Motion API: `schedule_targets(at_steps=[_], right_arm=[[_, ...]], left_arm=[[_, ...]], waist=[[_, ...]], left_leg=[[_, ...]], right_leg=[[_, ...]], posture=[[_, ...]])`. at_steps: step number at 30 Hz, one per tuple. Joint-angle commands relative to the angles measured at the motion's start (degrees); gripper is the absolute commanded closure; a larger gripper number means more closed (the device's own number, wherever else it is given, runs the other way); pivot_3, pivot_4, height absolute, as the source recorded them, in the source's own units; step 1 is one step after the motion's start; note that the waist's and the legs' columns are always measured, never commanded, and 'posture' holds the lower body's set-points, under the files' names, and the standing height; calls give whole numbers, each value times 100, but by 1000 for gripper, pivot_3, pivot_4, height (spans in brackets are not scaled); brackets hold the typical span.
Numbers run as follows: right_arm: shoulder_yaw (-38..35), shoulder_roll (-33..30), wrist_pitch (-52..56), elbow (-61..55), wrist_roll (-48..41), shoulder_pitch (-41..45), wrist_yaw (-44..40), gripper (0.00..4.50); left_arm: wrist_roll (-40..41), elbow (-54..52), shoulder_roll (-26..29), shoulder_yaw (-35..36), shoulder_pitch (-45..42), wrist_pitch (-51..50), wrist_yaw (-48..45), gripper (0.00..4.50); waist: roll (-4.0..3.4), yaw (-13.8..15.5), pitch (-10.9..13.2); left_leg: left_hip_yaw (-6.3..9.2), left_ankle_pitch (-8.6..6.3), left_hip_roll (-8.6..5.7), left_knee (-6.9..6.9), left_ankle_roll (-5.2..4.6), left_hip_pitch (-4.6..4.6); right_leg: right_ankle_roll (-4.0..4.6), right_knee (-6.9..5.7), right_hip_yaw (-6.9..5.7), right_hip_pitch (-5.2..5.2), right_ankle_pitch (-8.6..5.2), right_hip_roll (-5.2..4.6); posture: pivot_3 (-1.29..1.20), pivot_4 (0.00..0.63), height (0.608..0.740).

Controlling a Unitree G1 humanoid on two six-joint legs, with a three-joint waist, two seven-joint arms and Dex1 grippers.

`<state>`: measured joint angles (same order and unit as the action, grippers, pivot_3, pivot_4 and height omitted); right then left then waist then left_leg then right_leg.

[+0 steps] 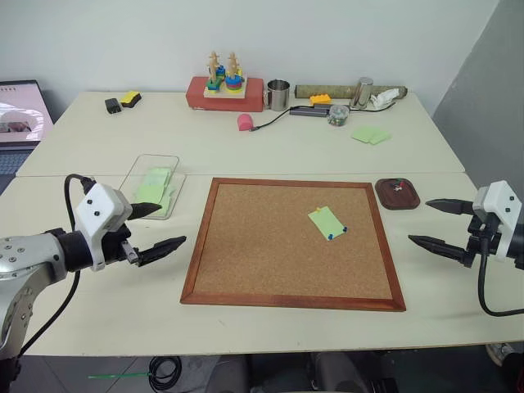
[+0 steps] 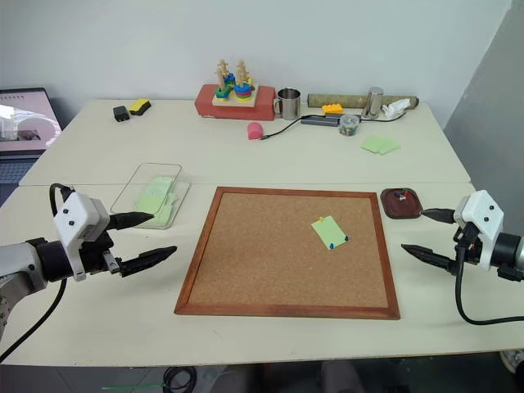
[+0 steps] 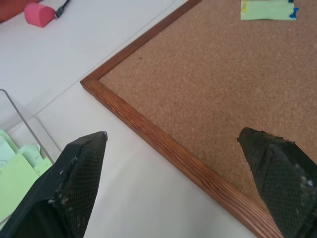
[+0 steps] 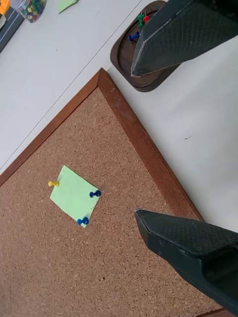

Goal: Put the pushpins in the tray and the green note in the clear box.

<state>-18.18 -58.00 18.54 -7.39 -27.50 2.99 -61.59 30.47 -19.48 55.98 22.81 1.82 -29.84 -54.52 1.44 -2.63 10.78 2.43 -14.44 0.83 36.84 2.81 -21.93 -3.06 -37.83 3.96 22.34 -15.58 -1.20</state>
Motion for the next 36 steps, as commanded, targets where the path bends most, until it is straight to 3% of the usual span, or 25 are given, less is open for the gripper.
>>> schedule_targets(at_steps=[1,13,20,30,33,36], right_arm=[[-223,-44,-65,-113,15,53,-11,21],[-363,-12,23,-279,-56,-108,18,21],[-517,151,187,-724,-233,-277,204,21],[-515,319,682,-1362,-464,-254,493,0],[-332,389,832,-1505,-534,-166,577,0],[299,583,1034,-1498,-349,302,813,0]], left_arm=[[-63,20,-2,31,-10,122,-62,0],[-332,81,-49,-296,-102,307,-78,0],[-245,-46,-214,-931,-771,145,-100,0],[-384,-201,-1189,-2510,-1754,-223,34,1922],[-654,146,-1566,-2999,-1972,3,42,2385],[-1149,872,-2155,-3601,-2375,489,57,3022]], waist=[[0,1,0],[0,8,0],[0,50,0],[1,72,-1],[0,83,-1],[1,80,-1]], left_leg=[[0,0,0,0,0,0],[1,0,0,1,0,0],[2,0,-2,7,0,0],[4,1,-4,13,0,-3],[5,1,-5,12,0,-2],[8,1,-8,19,0,-1]], right_leg=[[0,0,-1,0,0,0],[0,-2,-1,0,1,0],[-5,-5,-1,-1,4,0],[-11,-5,2,-3,11,2],[-11,-7,2,-3,11,3],[-17,-8,1,-7,13,4]], posture=[[0,150,740],[0,150,740],[0,150,740],[0,150,740],[0,150,740],[0,150,740]])
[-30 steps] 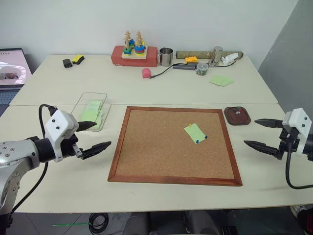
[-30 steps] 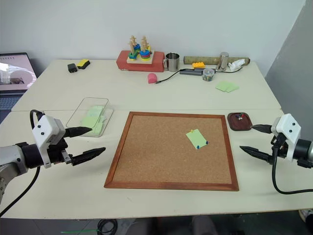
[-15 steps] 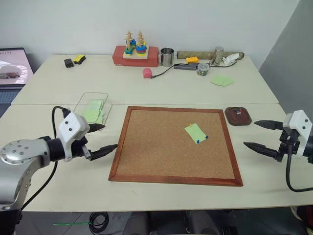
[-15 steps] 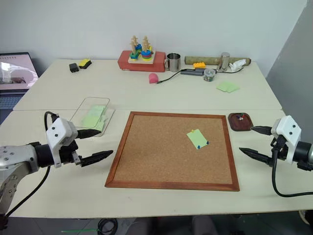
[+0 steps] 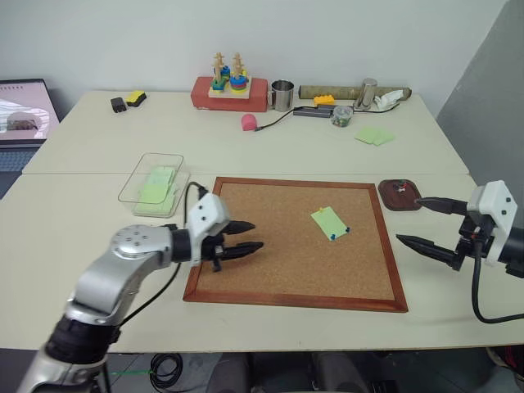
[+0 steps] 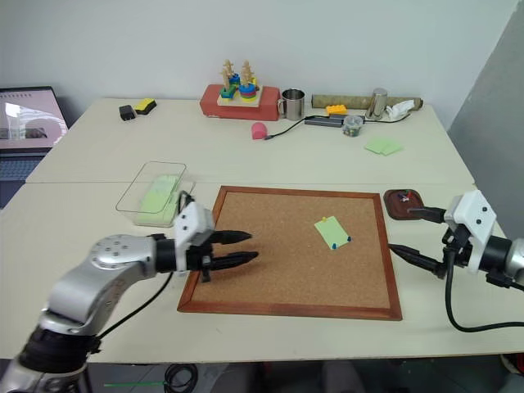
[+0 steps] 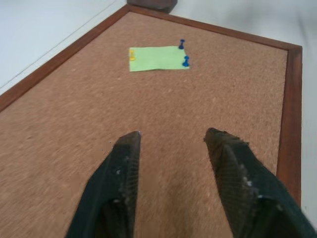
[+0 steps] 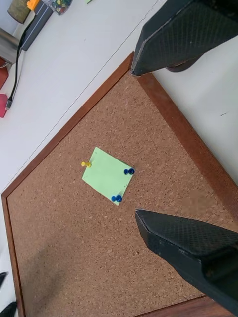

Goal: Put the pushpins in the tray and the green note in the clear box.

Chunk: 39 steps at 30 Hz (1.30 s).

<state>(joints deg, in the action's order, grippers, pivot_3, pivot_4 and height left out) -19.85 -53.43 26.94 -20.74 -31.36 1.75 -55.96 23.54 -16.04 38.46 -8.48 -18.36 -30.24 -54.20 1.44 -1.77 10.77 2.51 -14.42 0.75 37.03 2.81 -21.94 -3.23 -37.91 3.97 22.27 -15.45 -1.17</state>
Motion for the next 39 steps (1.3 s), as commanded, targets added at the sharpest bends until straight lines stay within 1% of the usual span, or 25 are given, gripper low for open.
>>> schedule_targets(at_steps=[1,4,6,7,9,12,15,18,23,28,29,30,31,32,34,38,39], right_arm=[[673,186,285,-132,100,600,331,0],[1206,430,591,40,254,1136,583,0],[1557,649,716,237,370,1509,721,0],[1636,708,740,293,412,1599,741,0],[1974,922,771,589,625,1937,815,0],[2363,1244,661,1095,909,2373,890,0],[2724,1808,308,2102,1311,2971,993,0],[2920,2123,-68,2785,1610,3254,957,0],[3063,2324,-573,3484,1922,3437,785,0],[3013,2380,-802,3708,2023,3469,656,0],[2998,2383,-818,3709,2025,3460,633,375],[2984,2390,-836,3715,2028,3451,617,475],[2973,2402,-856,3725,2031,3444,611,674],[2964,2417,-878,3739,2034,3437,609,953],[2941,2457,-933,3779,2045,3432,611,1312],[2910,2525,-1020,3905,2103,3453,607,2209],[2915,2530,-1036,3928,2118,3450,598,2369]], left_arm=[[-569,734,-568,-606,-444,661,15,3216],[-841,1281,-901,-826,-595,1023,-25,3789],[-1010,1649,-1063,-908,-672,1286,-29,4197],[-1054,1752,-1108,-910,-691,1367,-39,4472],[-1058,2001,-1248,-873,-711,1449,-39,4490],[-1164,2269,-1300,-908,-692,1624,-110,4490],[-1156,2415,-1400,-876,-636,1634,-94,4490],[-1161,2399,-1449,-864,-576,1620,-79,4490],[-1198,2294,-1468,-847,-490,1575,-49,4490],[-1214,2204,-1465,-840,-425,1532,-11,4490],[-1217,2189,-1466,-841,-415,1525,-3,4500],[-1221,2176,-1468,-841,-405,1518,6,4500],[-1223,2166,-1473,-839,-395,1512,18,4500],[-1227,2156,-1478,-838,-386,1506,27,4500],[-1233,2142,-1487,-840,-374,1496,41,4500],[-1234,2125,-1496,-839,-368,1479,64,4500],[-1236,2121,-1493,-842,-368,1476,68,4500]], waist=[[0,-10,0],[0,-17,0],[0,-24,0],[0,-20,0],[0,-4,0],[0,-6,-1],[0,-6,-2],[-3,2,-4],[-5,14,-6],[-6,0,-6],[-6,-4,-7],[-6,-4,-7],[-7,-5,-7],[-7,-5,-7],[-7,-5,-7],[-7,-4,-7],[-7,-4,-7]], left_leg=[[-1,0,0,1,0,0],[-4,1,-2,3,0,-1],[-4,1,-1,0,0,0],[-2,1,-1,-1,0,-1],[8,1,-2,-1,0,-8],[12,1,-3,2,0,-10],[16,1,-5,3,0,-9],[18,1,-6,3,0,-7],[26,1,-9,2,0,-11],[28,1,-8,1,0,-8],[28,1,-7,1,0,-7],[28,1,-7,2,0,-6],[28,1,-7,2,0,-6],[28,1,-7,1,0,-6],[28,1,-7,1,0,-6],[29,1,-8,1,0,-7],[29,1,-8,2,0,-7]], right_leg=[[-4,1,1,0,2,0],[-4,1,5,2,8,0],[14,1,6,4,19,1],[17,1,5,5,20,1],[19,1,-3,7,21,1],[21,1,-6,6,23,-1],[22,0,-10,4,23,-3],[22,-5,-12,3,23,-4],[22,-5,-22,3,23,-9],[23,-10,-23,3,23,-8],[23,-11,-24,3,23,-7],[23,-11,-23,3,23,-7],[23,-11,-23,3,23,-7],[22,-11,-23,3,23,-7],[22,-10,-24,3,23,-7],[23,-11,-24,2,23,-8],[23,-11,-24,2,23,-8]], posture=[[0,150,740],[0,150,740],[0,150,740],[0,150,740],[0,150,740],[0,150,740],[0,150,740],[0,150,740],[0,150,740],[0,150,740],[0,150,740],[0,150,740],[0,150,740],[0,150,740],[0,150,740],[0,150,740],[0,150,740]])
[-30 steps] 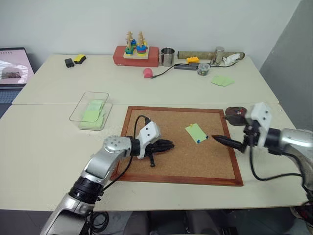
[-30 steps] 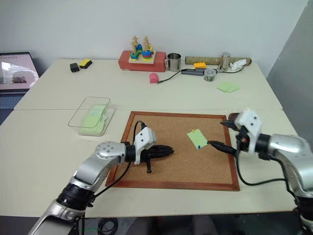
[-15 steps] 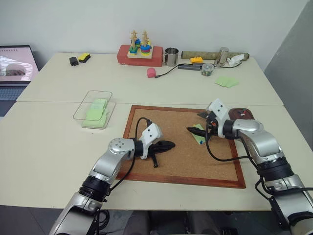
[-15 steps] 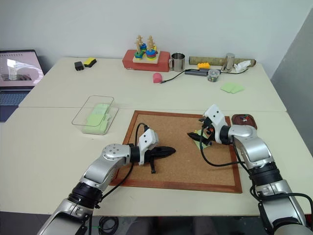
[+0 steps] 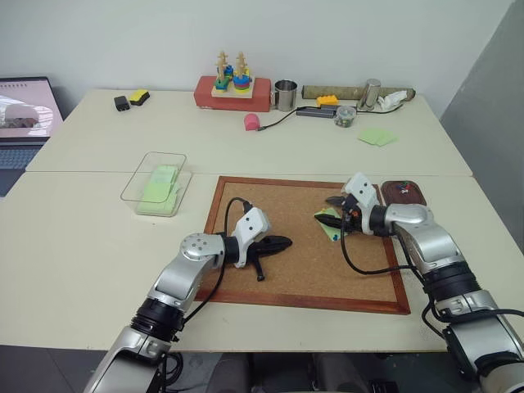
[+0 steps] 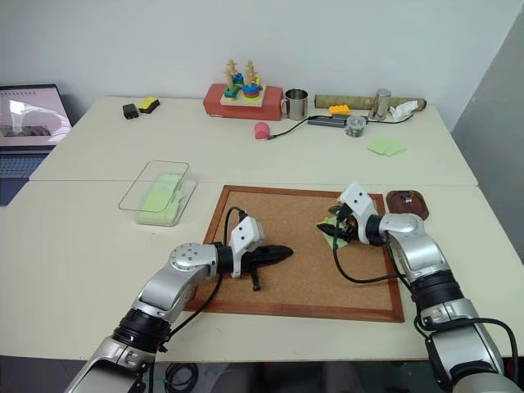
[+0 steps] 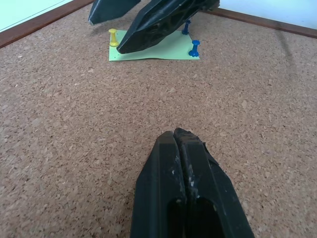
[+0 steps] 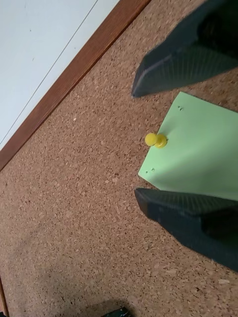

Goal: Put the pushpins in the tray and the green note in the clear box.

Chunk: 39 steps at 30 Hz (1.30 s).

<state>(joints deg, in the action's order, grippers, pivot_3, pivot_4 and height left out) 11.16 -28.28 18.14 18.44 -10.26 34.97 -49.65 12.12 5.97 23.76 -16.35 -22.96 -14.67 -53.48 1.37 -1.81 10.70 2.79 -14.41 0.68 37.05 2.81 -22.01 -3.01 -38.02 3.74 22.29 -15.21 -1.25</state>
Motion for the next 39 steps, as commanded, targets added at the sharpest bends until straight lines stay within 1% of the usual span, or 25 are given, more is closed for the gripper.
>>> schedule_targets(at_steps=[1,3,6,7,8,9,11,27,36,39], right_arm=[[-175,14,-170,29,27,122,-45,2478],[-165,9,-207,62,59,106,-60,2930],[-176,0,-236,73,72,98,-80,3482],[-179,-4,-246,63,72,97,-92,3742],[-182,-7,-255,52,75,96,-102,3893],[-184,-9,-259,34,72,94,-116,4173],[-187,-5,-278,-9,62,92,-140,4474],[-349,-17,-79,-627,-160,-15,-333,4474],[-661,-93,261,-879,-437,-16,-350,4474],[-903,-257,417,-1014,-547,12,-313,4474]], left_arm=[[-96,-83,-21,-57,91,-84,1,4500],[-98,-92,-18,-57,92,-96,10,4500],[-100,-108,-16,-58,95,-115,15,4500],[-101,-110,-18,-58,95,-122,15,4500],[-103,-111,-20,-57,95,-128,16,4500],[-108,-111,-24,-59,93,-134,17,4500],[-118,-109,-40,-63,86,-151,24,4500],[-181,-57,-147,-70,114,-245,88,4500],[-225,-91,-199,-88,159,-273,94,4500],[-236,-107,-212,-102,172,-279,109,4500]], waist=[[0,0,0],[0,0,0],[0,0,0],[0,0,0],[0,0,0],[0,0,0],[0,0,0],[0,1,0],[-1,17,-1],[-2,18,-1]], left_leg=[[0,0,0,0,0,0],[0,0,0,0,0,0],[0,0,0,0,0,0],[0,0,0,0,0,0],[0,0,0,0,0,0],[1,0,0,0,0,0],[1,0,0,0,0,0],[1,0,0,0,0,1],[4,0,-2,1,0,0],[5,0,-2,1,0,0]], right_leg=[[0,0,0,0,0,0],[0,0,0,0,0,0],[0,0,0,0,0,0],[0,0,0,0,0,0],[0,0,0,0,0,0],[0,0,-1,0,0,0],[0,0,-1,0,0,0],[0,0,-1,-1,0,0],[0,2,-4,-4,0,-2],[0,1,-4,-4,0,-2]], posture=[[0,150,740],[0,150,740],[0,150,740],[0,150,740],[0,150,740],[0,150,740],[0,150,740],[0,150,740],[0,150,740],[0,150,740]])
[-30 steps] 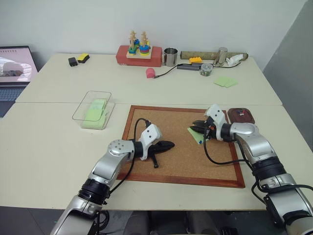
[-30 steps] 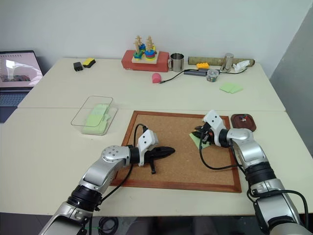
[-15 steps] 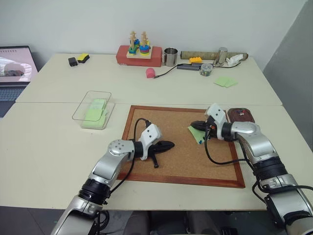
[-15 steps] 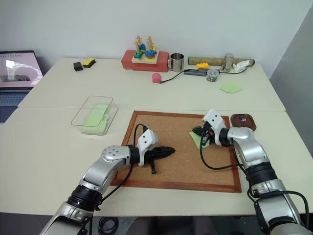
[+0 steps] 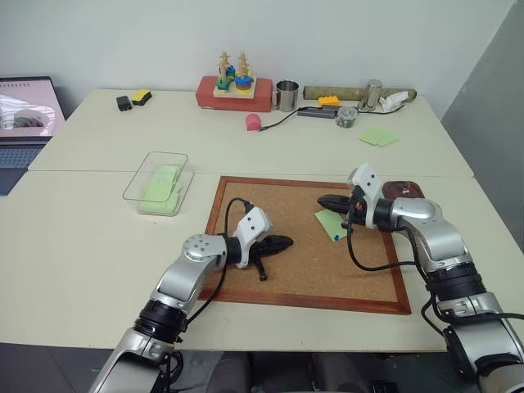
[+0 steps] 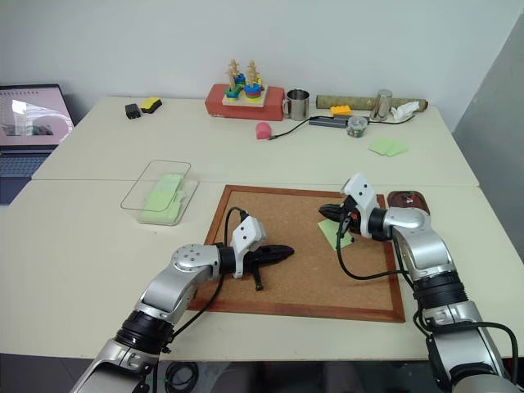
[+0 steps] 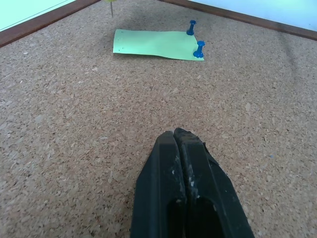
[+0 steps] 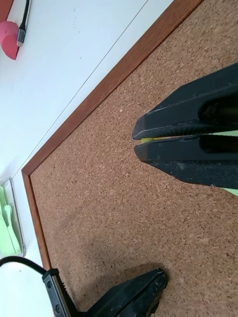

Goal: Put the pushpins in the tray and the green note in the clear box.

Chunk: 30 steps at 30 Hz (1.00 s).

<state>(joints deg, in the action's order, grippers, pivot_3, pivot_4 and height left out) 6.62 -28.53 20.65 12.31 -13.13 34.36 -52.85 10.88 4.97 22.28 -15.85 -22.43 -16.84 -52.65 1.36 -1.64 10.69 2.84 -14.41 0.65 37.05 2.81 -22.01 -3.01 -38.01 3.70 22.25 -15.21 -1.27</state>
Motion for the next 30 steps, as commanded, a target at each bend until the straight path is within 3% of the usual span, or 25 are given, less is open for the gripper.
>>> schedule_targets(at_steps=[1,7,11,17,25,30], right_arm=[[-494,-296,176,-416,-250,80,17,4474],[-718,-1273,8,-213,334,-93,289,4474],[-730,-1628,-426,268,974,-179,962,4474],[-732,-1491,-621,891,1358,-164,1682,4474],[-644,-1418,-820,1618,1612,-64,1968,4474],[-743,-1367,-891,1717,1582,-49,2008,3659]], left_arm=[[-115,-11,-69,-156,120,-65,31,4500],[-149,-40,-109,-183,161,-50,99,4500],[-176,-20,-132,-181,167,-24,118,4500],[-228,44,-171,-192,106,27,104,4500],[-293,110,-209,-155,94,106,115,4500],[-312,109,-235,-157,98,116,125,4500]], waist=[[0,2,0],[-4,15,-2],[-7,12,-4],[-10,7,-6],[-11,14,-7],[-12,14,-7]], left_leg=[[0,0,0,0,0,-1],[-1,0,-5,0,0,-1],[-1,0,-7,-1,0,0],[-8,0,-7,-1,0,3],[-7,1,-8,-1,0,2],[-8,1,-8,0,0,2]], right_leg=[[0,0,0,0,0,0],[0,3,0,-2,0,-5],[-1,5,0,-3,-1,-6],[-1,3,7,-3,-1,-5],[-1,5,7,-4,0,-6],[-1,4,8,-4,0,-6]], posture=[[0,150,740],[0,150,740],[0,150,740],[0,150,740],[0,150,740],[0,150,740]])
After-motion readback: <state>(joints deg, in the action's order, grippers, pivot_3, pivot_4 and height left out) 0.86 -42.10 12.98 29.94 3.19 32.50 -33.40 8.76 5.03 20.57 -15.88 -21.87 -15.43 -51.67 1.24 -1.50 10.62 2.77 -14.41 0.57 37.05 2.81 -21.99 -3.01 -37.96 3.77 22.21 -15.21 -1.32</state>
